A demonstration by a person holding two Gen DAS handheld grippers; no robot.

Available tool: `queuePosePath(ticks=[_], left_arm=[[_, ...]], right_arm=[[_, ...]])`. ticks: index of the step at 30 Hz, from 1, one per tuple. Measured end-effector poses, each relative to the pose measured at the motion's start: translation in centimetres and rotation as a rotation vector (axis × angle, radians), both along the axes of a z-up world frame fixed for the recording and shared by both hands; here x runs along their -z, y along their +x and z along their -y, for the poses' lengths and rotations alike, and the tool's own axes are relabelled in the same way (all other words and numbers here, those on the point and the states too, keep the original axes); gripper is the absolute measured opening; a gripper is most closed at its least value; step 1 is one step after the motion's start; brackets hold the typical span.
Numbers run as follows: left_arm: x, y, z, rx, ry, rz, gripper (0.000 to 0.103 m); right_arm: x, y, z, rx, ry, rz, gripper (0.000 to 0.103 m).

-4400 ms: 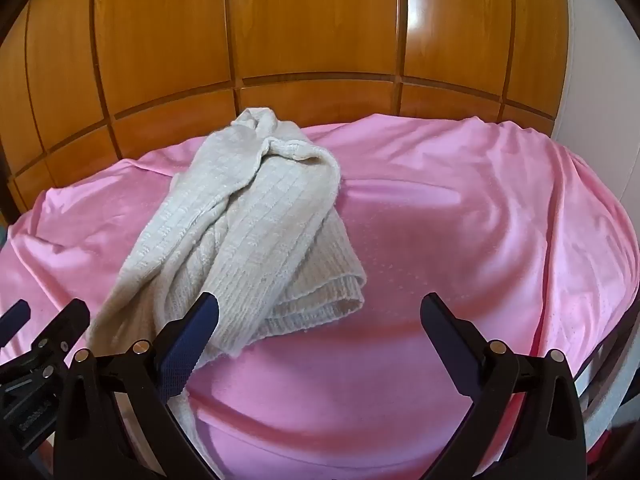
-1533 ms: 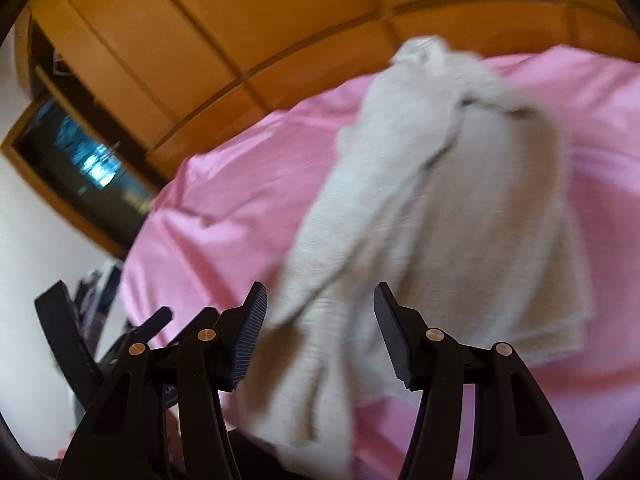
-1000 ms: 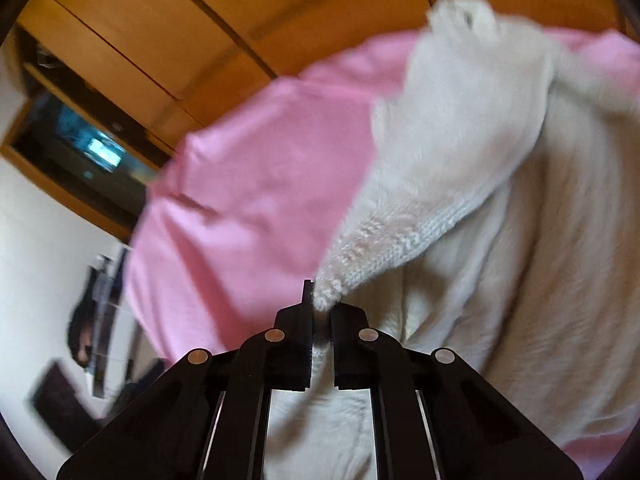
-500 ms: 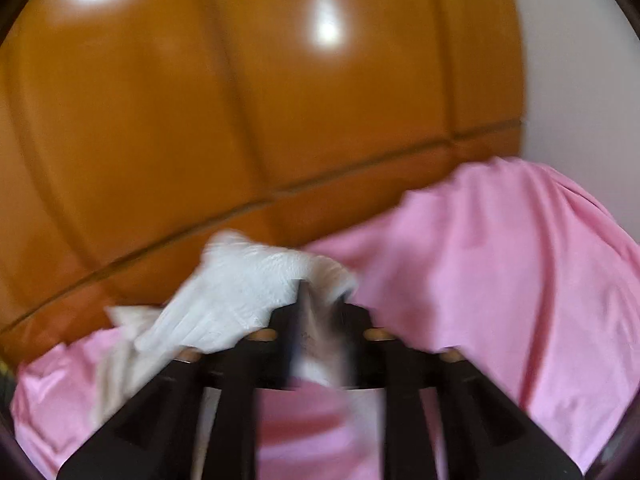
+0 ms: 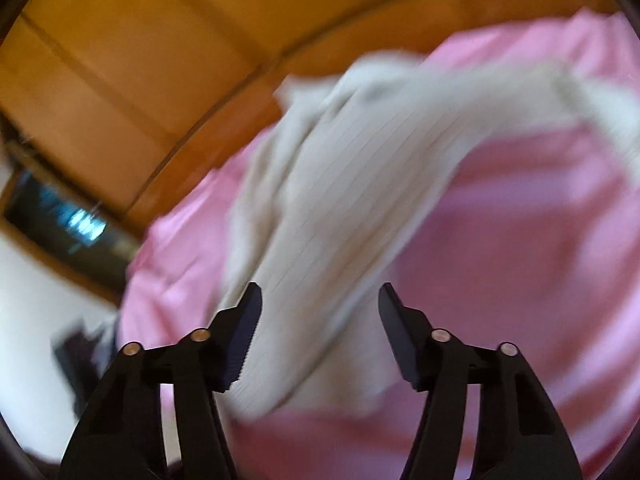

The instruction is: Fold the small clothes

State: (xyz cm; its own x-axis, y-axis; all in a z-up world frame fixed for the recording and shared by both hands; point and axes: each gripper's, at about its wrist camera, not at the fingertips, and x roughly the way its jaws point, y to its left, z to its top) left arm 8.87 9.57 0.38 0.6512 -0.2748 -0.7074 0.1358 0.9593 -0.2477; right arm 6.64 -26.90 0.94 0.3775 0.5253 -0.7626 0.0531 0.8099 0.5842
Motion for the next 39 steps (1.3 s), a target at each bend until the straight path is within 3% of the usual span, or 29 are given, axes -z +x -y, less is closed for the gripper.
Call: queuePosePath(ticks=[2, 4, 6, 8, 9, 10, 15, 18, 20, 21, 24, 26, 28, 30, 32, 34, 36, 38, 39], left_arm=[[-1.8, 1.7, -4.5, -0.153, -0.011, 0.026, 0.0], [-3.8, 2.5, -7.0, -0.244, -0.003, 0.082, 0.0], [-4.5, 2.4, -6.9, -0.224, -0.002, 0.108, 0.0], [-4.0, 2.0, -4.8, -0.135, -0.029, 0.089, 0.032], [-3.4, 1.5, -3.3, -0.085, -0.042, 0.083, 0.061], [-3.0, 0.8, -2.4, -0.049, -0.048, 0.087, 0.064], [1.7, -0.8, 5.6, 0.172, -0.094, -0.054, 0.063], [4.8, -1.4, 9.7, 0.28, -0.107, -0.174, 0.054], [6.0, -1.7, 11.4, 0.303, -0.079, -0.219, 0.032], [6.4, -1.8, 11.8, 0.309, -0.069, -0.238, 0.01], [5.6, -2.0, 9.7, 0.258, -0.114, -0.211, 0.008], [2.5, -1.5, 5.5, 0.15, -0.086, -0.117, 0.007], [-0.3, 0.5, 0.3, -0.013, -0.029, -0.033, 0.007], [-3.0, 2.4, -5.2, -0.243, 0.038, 0.029, 0.007], [-5.7, 3.4, -10.8, -0.485, 0.019, 0.089, 0.014], [-6.9, 2.6, -12.4, -0.586, -0.016, 0.155, 0.055], [-6.5, 1.7, -11.3, -0.506, -0.104, 0.166, 0.061], [-4.7, 1.7, -8.5, -0.422, -0.123, 0.116, 0.06], [-3.0, 1.5, -6.2, -0.328, -0.156, 0.068, 0.06]], right_arm=[[1.0, -0.6, -2.1, -0.035, 0.004, -0.038, 0.059], [2.0, -0.9, -3.7, -0.039, -0.017, -0.083, 0.059], [2.9, -1.3, -4.2, -0.013, -0.021, -0.108, 0.059], [3.5, -1.2, -4.3, 0.004, -0.008, -0.116, 0.059], [3.6, -0.9, -4.4, 0.003, -0.014, -0.116, 0.059], [4.0, -0.7, -4.5, 0.005, -0.018, -0.117, 0.059], [5.0, 0.7, -5.0, 0.011, -0.033, -0.113, 0.059], [4.9, 0.9, -4.9, 0.012, -0.046, -0.105, 0.059], [4.8, 0.8, -4.8, 0.01, -0.05, -0.102, 0.059], [4.9, 0.8, -4.8, 0.009, -0.054, -0.101, 0.059], [4.9, 0.8, -4.8, 0.004, -0.057, -0.094, 0.059], [4.8, 0.9, -4.7, -0.001, -0.054, -0.087, 0.051], [4.9, 1.0, -4.5, -0.008, -0.065, -0.082, 0.039], [5.1, 1.2, -4.1, -0.003, -0.059, -0.082, 0.034], [5.1, 1.2, -3.9, -0.002, -0.051, -0.079, 0.033], [5.2, 1.2, -3.7, 0.005, -0.039, -0.08, 0.033], [5.1, 1.1, -3.6, 0.007, -0.033, -0.075, 0.033], [5.1, 1.2, -3.4, 0.011, -0.022, -0.079, 0.033], [5.2, 1.3, -3.3, 0.013, -0.011, -0.081, 0.033]])
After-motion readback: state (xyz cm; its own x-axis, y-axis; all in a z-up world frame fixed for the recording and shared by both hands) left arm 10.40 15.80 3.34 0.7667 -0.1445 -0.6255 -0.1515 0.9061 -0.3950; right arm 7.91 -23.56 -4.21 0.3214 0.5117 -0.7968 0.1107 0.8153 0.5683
